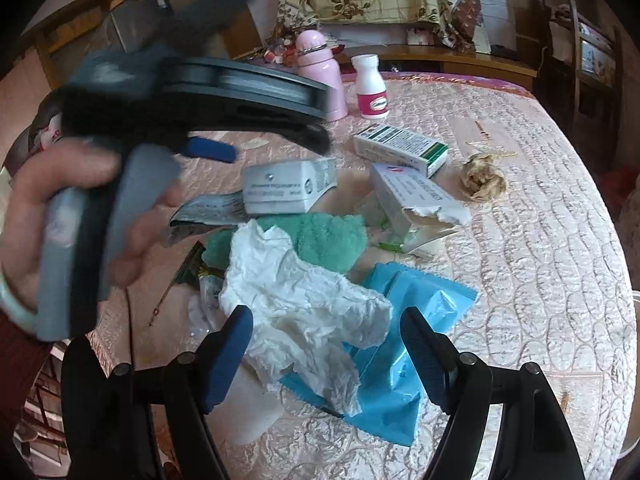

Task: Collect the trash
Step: 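Grasp the white cow-print milk carton with the left tool while the right tool grasps the crumpled white tissue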

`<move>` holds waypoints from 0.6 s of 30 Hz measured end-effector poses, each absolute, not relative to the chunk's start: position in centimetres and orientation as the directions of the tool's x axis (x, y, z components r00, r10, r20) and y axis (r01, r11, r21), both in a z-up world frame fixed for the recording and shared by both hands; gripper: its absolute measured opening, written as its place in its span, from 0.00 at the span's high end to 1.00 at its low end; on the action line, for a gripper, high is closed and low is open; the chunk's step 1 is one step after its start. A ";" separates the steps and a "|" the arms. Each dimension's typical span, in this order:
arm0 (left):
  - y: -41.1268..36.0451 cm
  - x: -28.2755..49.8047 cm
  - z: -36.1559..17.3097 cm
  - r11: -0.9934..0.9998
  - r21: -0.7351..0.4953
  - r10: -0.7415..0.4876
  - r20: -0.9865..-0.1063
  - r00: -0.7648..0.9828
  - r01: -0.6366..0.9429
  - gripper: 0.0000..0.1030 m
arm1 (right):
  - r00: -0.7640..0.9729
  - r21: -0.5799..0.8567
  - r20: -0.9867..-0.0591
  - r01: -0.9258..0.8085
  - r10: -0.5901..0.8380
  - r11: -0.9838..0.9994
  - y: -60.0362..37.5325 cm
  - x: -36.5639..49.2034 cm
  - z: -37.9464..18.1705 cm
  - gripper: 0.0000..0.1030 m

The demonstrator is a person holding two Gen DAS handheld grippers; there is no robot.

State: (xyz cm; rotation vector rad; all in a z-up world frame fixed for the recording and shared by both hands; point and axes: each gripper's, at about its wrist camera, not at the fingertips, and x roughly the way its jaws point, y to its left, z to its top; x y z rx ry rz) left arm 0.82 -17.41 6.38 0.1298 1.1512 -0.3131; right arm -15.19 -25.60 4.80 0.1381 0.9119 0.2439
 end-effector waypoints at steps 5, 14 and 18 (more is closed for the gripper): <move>-16.7 0.9 5.9 0.947 -0.084 -0.194 -0.920 0.341 0.311 0.45 | 0.574 0.220 -0.767 -0.186 0.288 0.958 -24.2 -14.5 4.2 0.23; -13.0 -1.4 11.9 0.951 -0.121 -0.246 -0.853 0.459 0.284 0.45 | 0.543 0.211 -0.788 -0.204 0.290 0.956 -23.4 -13.5 3.0 0.93; -12.7 -2.4 14.2 0.947 -0.120 -0.264 -0.819 0.509 0.297 0.45 | 0.603 0.222 -0.741 -0.194 0.295 0.956 -24.9 -14.3 5.5 0.93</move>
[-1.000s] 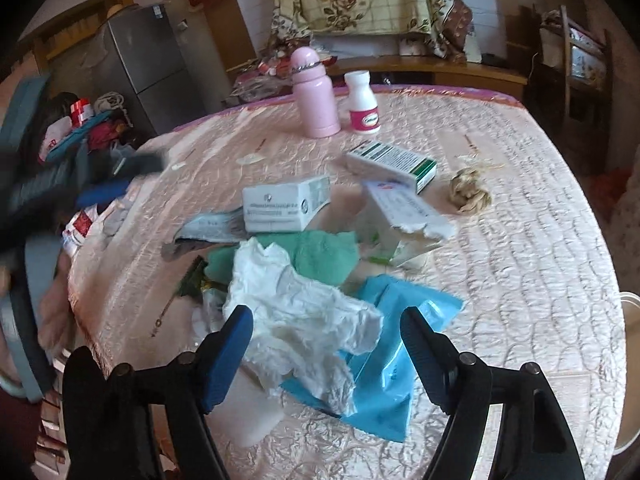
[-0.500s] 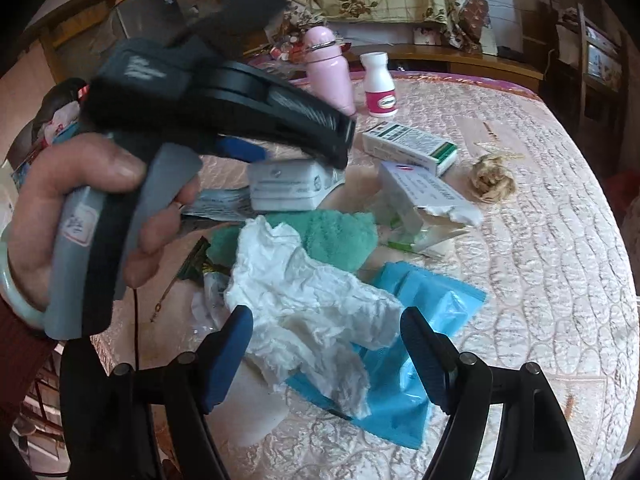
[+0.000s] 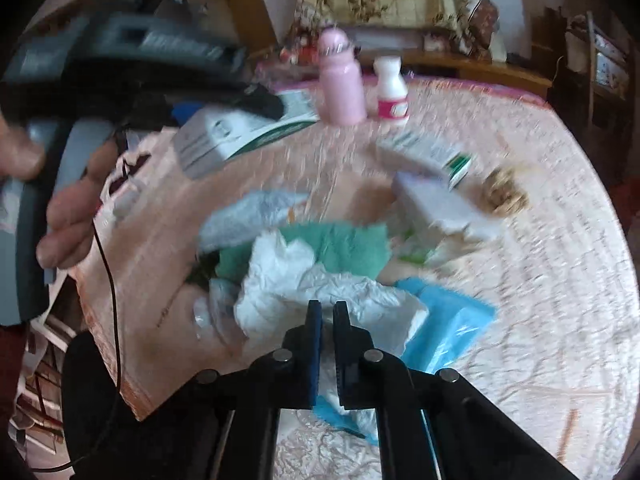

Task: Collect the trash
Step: 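Grasp the white cow-print milk carton with the left tool while the right tool grasps the crumpled white tissue, then carry carton and tissue over the white bucket and open both tools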

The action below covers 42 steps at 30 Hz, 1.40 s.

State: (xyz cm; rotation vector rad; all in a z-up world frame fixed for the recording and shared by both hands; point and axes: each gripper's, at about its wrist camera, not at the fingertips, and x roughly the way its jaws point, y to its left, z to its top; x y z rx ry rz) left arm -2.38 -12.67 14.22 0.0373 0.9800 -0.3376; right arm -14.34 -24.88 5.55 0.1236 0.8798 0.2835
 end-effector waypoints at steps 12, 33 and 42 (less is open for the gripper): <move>-12.4 -4.4 15.8 0.944 -0.100 -0.267 -0.792 0.549 0.314 0.45 | 0.512 0.221 -0.801 -0.228 0.310 0.948 -23.5 -14.1 4.3 0.90; -12.5 -5.3 15.4 0.940 -0.108 -0.276 -0.796 0.539 0.322 0.45 | 0.493 0.115 -0.837 -0.267 0.239 0.957 -21.9 -14.0 2.4 0.78; -15.5 -6.5 16.7 0.918 -0.122 -0.325 -0.774 0.543 0.376 0.45 | 0.636 0.313 -0.682 -0.194 0.362 0.930 -28.7 -17.0 9.2 0.81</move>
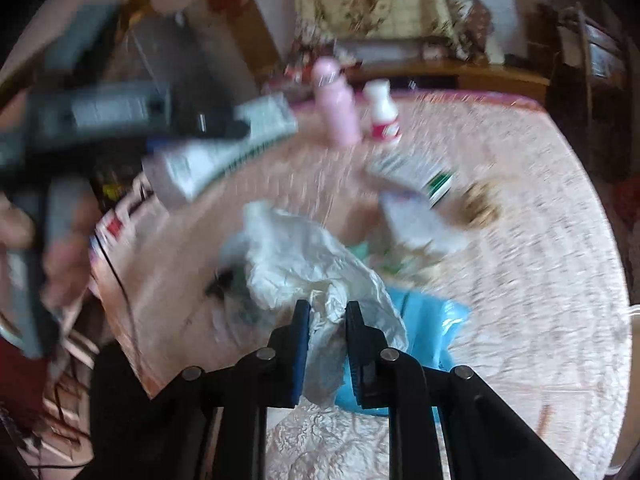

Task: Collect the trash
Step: 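Carry carton and tissue over the white bucket and open both tools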

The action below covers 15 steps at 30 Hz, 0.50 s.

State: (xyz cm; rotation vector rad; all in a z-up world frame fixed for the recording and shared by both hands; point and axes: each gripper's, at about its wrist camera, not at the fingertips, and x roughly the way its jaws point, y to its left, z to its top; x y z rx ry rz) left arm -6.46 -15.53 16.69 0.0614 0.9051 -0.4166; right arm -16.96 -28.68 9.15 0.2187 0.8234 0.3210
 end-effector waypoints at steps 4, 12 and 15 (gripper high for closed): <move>-18.7 -7.6 17.1 0.886 -0.142 -0.382 -0.763 0.521 0.441 0.45 | 0.706 0.318 -0.636 -0.128 0.312 0.939 -32.7 -18.7 11.7 0.81; -27.5 -10.5 16.2 0.793 -0.172 -0.482 -0.764 0.429 0.584 0.45 | 0.767 0.318 -0.625 0.081 0.144 0.945 -42.0 -22.4 12.9 0.81; -31.0 -12.0 15.4 0.751 -0.179 -0.510 -0.768 0.386 0.636 0.45 | 0.766 0.271 -0.642 0.182 0.037 0.945 -45.0 -24.2 12.8 0.81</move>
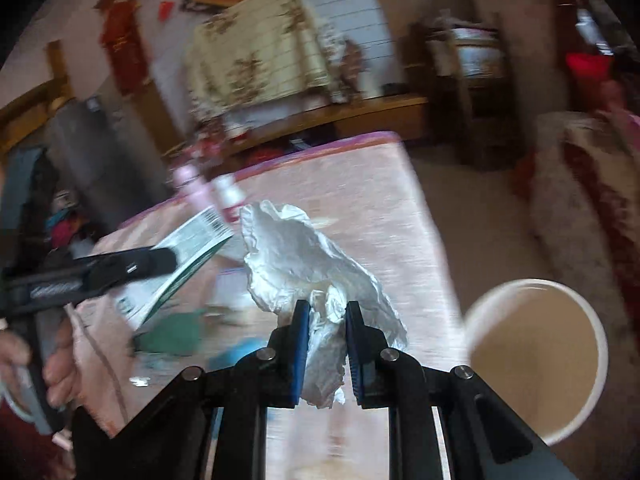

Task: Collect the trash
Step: 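Carry carton and tissue over the white bucket and open both tools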

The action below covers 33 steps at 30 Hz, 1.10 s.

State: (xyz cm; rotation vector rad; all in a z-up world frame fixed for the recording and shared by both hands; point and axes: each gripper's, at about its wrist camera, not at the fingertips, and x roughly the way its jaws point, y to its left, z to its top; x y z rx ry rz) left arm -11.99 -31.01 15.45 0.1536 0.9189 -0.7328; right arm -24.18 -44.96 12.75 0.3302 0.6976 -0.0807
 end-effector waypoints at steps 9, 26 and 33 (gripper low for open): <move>-42.1 -16.3 13.1 0.636 -0.223 -0.568 -0.784 0.252 0.739 0.45 | 0.658 0.254 -0.736 0.482 -0.156 0.839 -57.7 -28.3 9.0 0.81; -50.3 -16.4 7.5 0.648 -0.257 -0.553 -0.806 0.211 0.717 0.34 | 0.552 0.259 -0.803 0.663 -0.225 0.702 -65.4 -29.9 2.8 0.27; -47.9 -16.4 8.6 0.684 -0.174 -0.510 -0.808 0.294 0.708 0.34 | 0.572 0.249 -0.787 0.638 -0.232 0.729 -64.2 -29.5 3.2 0.24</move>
